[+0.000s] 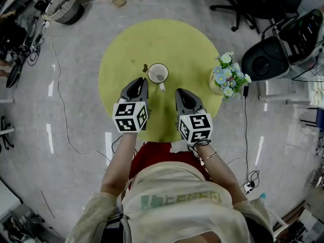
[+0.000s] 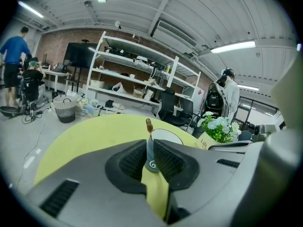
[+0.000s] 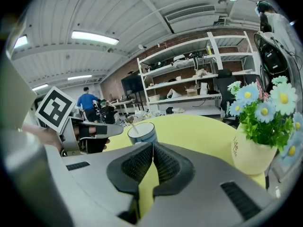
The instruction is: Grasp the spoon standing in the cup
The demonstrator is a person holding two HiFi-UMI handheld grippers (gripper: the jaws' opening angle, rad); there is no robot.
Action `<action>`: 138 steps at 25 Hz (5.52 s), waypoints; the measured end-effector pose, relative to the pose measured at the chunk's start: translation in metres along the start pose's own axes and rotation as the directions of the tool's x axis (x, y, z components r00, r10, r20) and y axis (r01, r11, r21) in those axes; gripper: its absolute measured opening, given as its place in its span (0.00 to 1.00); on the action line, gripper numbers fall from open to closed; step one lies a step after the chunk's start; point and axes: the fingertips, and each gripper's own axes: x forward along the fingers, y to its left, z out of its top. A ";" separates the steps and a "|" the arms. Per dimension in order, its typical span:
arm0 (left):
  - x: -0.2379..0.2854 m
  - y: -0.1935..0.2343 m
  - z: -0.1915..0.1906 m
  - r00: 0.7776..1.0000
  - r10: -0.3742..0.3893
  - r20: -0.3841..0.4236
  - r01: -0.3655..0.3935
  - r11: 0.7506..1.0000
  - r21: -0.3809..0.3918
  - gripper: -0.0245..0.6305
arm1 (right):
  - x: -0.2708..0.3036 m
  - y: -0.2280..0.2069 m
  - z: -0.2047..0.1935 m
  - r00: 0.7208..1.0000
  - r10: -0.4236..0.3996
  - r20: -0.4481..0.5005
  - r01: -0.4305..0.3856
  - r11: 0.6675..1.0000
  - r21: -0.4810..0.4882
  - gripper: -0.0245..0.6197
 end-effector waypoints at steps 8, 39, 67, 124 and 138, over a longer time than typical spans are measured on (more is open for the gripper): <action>0.019 0.001 0.010 1.000 -0.026 -0.005 0.026 1.000 -0.017 0.16 | 0.012 -0.008 0.000 1.000 -0.007 -0.022 0.008 1.000 0.019 0.10; 0.058 0.000 0.023 0.999 -0.031 -0.011 0.031 1.000 0.003 0.13 | 0.016 -0.029 -0.014 0.997 -0.034 -0.064 0.037 0.999 0.040 0.10; 0.009 -0.007 0.065 0.987 -0.033 0.156 0.028 0.999 0.032 0.13 | -0.005 -0.005 -0.005 0.999 -0.039 -0.023 0.039 0.999 -0.007 0.10; -0.166 -0.112 -0.017 0.953 0.138 0.270 -0.138 0.990 -0.019 0.12 | -0.161 0.001 -0.049 0.994 0.064 0.088 -0.056 0.994 -0.092 0.10; -0.179 -0.156 -0.068 0.960 0.166 0.224 -0.159 0.986 -0.047 0.13 | -0.199 -0.015 -0.072 0.992 0.098 0.078 -0.089 0.990 -0.112 0.10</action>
